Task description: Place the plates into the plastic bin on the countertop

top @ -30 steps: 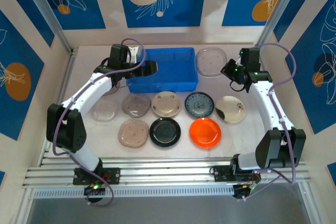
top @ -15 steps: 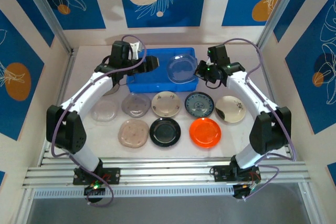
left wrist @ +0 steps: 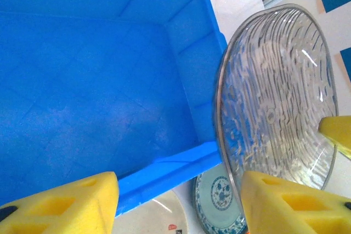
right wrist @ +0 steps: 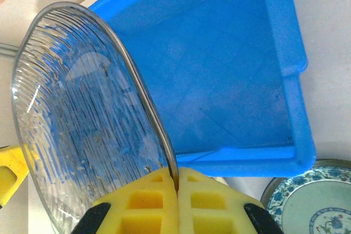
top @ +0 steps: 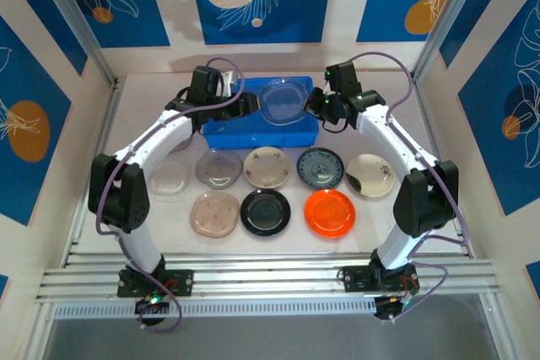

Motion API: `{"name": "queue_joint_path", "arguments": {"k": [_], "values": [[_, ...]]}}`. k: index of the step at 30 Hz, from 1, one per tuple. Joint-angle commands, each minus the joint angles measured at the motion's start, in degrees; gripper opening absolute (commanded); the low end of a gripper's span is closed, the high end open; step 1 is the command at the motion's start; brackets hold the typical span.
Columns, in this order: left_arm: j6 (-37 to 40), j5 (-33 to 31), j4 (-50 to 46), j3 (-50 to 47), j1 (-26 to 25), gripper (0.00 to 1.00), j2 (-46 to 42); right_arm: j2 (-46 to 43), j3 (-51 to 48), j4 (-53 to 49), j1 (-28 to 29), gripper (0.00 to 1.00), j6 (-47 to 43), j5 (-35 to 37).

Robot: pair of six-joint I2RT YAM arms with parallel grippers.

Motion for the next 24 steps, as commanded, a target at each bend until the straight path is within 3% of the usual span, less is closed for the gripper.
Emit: {"name": "queue_joint_path", "arguments": {"k": [1, 8, 10, 11, 12, 14, 17, 20, 22, 24], "values": [[-0.59, 2.24, 0.62, 3.35, -0.75, 0.59, 1.19, 1.02, 2.92, 0.18, 0.81, 0.0, 0.45, -1.75], [-1.43, 4.39, 0.86, 5.21, -0.92, 0.49, 3.94, 2.31, 4.68, 1.1, 1.09, 0.0, 1.01, -3.68], [-1.77, 4.97, 1.2, 5.8, -0.95, 0.31, 4.78, 2.91, 5.29, 1.16, 1.29, 0.0, 1.28, -3.88], [-2.15, 4.82, 0.91, 6.17, -0.92, 0.15, 5.31, 3.16, 5.48, 1.13, 1.29, 0.0, 1.45, -3.74], [-2.26, 4.53, 0.68, 6.54, -0.92, 0.07, 5.74, 3.33, 5.71, 1.21, 1.41, 0.0, 1.63, -3.55], [-2.45, 3.83, 0.15, 7.23, -0.92, 0.0, 6.42, 4.05, 6.41, 1.28, 1.45, 0.0, 1.41, -3.57], [-2.4, 1.82, -0.93, 8.35, -0.92, 0.0, 7.32, 5.58, 8.09, -0.04, 1.29, 0.0, 0.82, -3.31], [-1.44, -0.16, -4.47, 12.55, -0.92, 0.0, 9.57, 6.75, 9.62, -2.5, 0.59, 0.25, 0.17, -1.55], [-0.36, -2.06, -8.07, 16.45, -0.92, 0.0, 11.95, 6.64, 9.64, -3.47, -0.52, 0.55, 0.04, -0.53], [1.32, -3.57, -12.87, 22.04, -0.92, 0.0, 15.53, 5.75, 9.14, -4.26, -2.12, 0.75, 0.13, 0.76]]}}
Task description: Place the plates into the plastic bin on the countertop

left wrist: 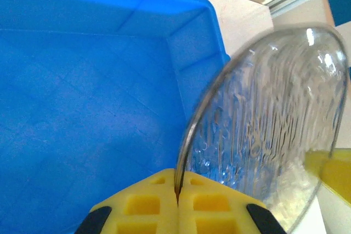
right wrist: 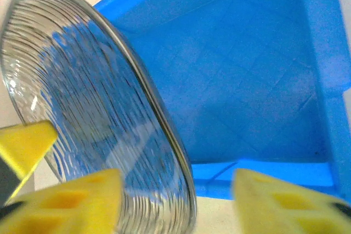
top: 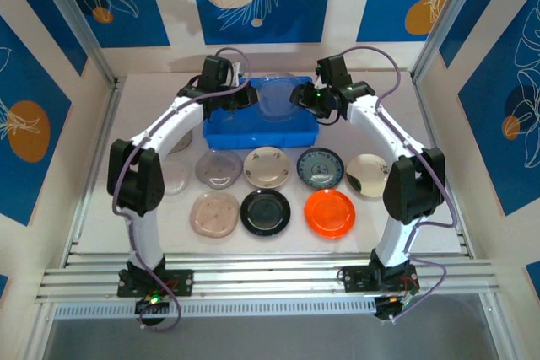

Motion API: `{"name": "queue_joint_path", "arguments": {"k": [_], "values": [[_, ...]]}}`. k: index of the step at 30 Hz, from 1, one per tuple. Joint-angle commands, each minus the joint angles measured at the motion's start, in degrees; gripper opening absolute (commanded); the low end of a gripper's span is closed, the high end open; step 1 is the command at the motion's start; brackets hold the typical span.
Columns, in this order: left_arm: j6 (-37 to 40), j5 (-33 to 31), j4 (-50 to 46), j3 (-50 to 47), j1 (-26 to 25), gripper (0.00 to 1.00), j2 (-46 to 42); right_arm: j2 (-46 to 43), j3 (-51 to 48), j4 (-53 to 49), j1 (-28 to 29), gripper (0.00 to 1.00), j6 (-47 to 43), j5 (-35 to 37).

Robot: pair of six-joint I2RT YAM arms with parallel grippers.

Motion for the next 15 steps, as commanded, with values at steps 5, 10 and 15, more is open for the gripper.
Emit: {"name": "queue_joint_path", "arguments": {"k": [5, 10, 15], "values": [[3.92, -4.16, -13.81, 16.48, -0.53, 0.0, 11.62, -4.54, -1.53, -1.94, -6.81, 0.77, -0.24, 2.64], [2.8, -3.83, -16.43, 22.07, -0.75, 0.0, 18.17, -8.17, -4.84, -1.55, -11.54, 0.76, -0.16, 1.67], [2.76, -4.17, -17.18, 25.19, -1.1, 0.0, 22.42, -10.78, -8.13, -0.59, -14.01, 0.74, -0.25, 1.06]]}}
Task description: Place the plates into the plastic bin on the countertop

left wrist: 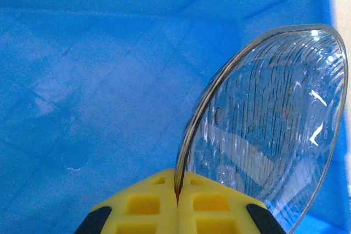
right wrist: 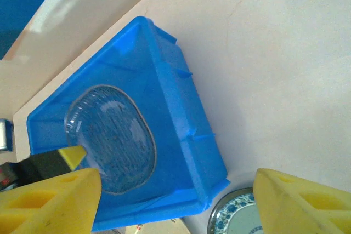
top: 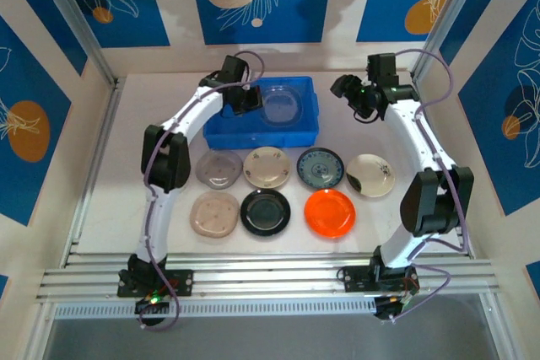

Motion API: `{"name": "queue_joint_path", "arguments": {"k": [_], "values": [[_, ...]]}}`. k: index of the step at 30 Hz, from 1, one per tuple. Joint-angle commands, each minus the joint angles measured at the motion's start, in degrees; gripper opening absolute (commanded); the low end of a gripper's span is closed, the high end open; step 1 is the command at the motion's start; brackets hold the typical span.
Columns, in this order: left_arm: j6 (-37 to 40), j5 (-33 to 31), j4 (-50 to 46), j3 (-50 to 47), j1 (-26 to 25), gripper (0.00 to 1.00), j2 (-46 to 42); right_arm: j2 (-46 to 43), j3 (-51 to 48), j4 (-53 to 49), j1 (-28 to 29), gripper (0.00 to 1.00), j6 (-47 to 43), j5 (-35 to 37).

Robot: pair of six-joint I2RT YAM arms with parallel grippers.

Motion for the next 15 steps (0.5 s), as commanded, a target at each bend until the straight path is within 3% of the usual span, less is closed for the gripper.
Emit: {"name": "queue_joint_path", "arguments": {"k": [1, 15], "values": [[0.56, -0.69, -3.16, 4.65, -0.93, 0.0, 2.66, -2.14, -2.03, 0.2, -0.62, 0.74, -0.15, -0.74], [-1.53, 1.22, -2.56, 10.6, -1.1, 0.0, 11.29, -2.85, -4.92, 0.51, -2.48, 0.71, -1.51, -2.76]]}}
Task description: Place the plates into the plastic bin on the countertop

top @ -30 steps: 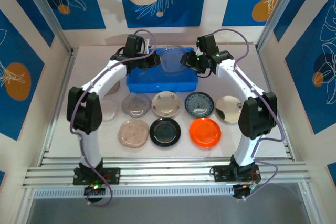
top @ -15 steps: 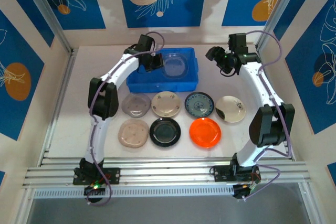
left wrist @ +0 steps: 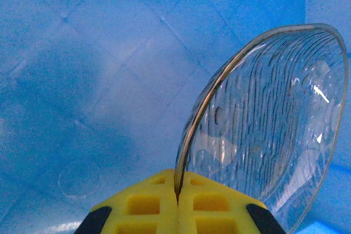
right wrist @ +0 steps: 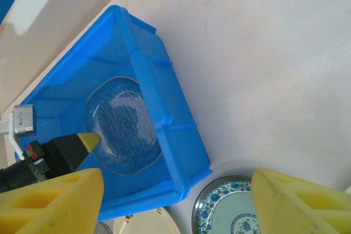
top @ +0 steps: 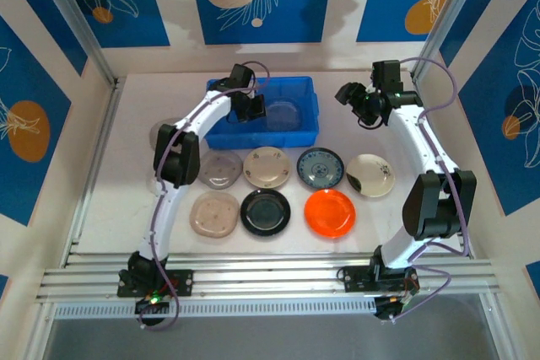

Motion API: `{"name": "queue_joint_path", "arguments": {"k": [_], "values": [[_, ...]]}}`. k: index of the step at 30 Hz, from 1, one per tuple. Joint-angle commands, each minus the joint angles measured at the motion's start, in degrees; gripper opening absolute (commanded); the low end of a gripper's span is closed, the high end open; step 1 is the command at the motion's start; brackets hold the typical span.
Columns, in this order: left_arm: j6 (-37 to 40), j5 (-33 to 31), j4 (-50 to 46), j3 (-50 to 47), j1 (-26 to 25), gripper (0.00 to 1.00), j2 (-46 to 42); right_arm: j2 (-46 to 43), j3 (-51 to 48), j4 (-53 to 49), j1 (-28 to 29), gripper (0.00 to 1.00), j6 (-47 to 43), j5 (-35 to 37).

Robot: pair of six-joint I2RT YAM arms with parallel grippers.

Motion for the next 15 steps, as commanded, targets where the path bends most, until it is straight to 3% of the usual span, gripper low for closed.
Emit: {"name": "queue_joint_path", "arguments": {"k": [1, 12, 15], "values": [[-0.93, 1.52, -0.92, 4.32, -0.66, 0.0, 2.64, -1.31, -1.0, 0.41, -0.44, 0.71, -1.16, -1.66], [-2.42, 2.98, -0.97, 6.96, -0.77, 0.0, 5.69, -0.51, -2.67, 0.87, -0.99, 0.71, -1.37, -2.33], [-2.82, 3.48, -0.36, 7.04, -0.84, 0.08, 5.8, -0.54, -3.06, 0.87, -1.15, 0.71, -1.46, -2.28]]}}
